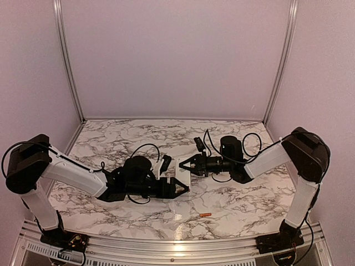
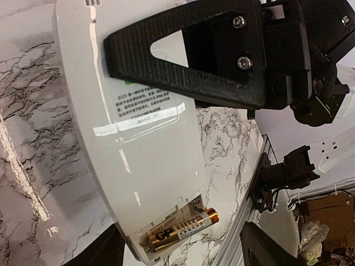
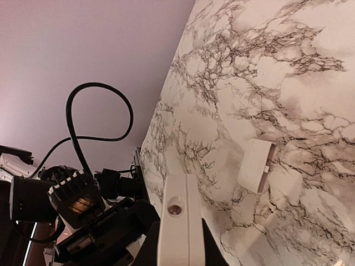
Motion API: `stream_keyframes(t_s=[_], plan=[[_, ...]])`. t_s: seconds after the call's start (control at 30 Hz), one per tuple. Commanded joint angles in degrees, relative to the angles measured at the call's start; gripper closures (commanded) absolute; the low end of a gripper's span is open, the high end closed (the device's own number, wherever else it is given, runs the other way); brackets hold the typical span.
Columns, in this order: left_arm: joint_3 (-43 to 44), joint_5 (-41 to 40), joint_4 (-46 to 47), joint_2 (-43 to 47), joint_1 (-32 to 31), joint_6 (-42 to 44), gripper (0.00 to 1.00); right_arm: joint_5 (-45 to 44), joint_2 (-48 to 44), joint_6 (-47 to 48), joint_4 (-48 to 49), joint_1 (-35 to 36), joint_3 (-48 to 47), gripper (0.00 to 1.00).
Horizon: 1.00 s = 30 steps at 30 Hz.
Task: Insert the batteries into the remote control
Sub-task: Load the battery into the battery compartment.
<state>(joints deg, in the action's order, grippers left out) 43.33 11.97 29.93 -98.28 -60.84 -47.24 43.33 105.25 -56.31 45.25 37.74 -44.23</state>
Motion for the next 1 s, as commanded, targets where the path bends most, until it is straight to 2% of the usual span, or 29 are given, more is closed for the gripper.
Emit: stream_keyframes(t_s=[0.0, 0.5, 0.7, 0.97], plan=[[3.0, 1.2, -1.8, -2.0, 0.3, 1.0, 0.27, -0.5, 1.1, -0.7, 2.1, 0.6, -2.4, 1.00], [6.4, 2.1, -4.8, -4.3, 0.3, 2.7, 0.32, -0.7, 1.3, -0.4, 1.3, 0.6, -2.4, 1.00], [6.4, 1.7, -5.2, -4.6, 0.3, 2.3, 0.44, -0.5, 1.0, -0.3, 0.9, 0.6, -2.5, 1.00], [4.7, 2.7, -2.8, -4.2, 0.7, 1.4, 0.53, -0.2, 0.7, -0.1, 0.8, 0.6, -2.3, 1.00]])
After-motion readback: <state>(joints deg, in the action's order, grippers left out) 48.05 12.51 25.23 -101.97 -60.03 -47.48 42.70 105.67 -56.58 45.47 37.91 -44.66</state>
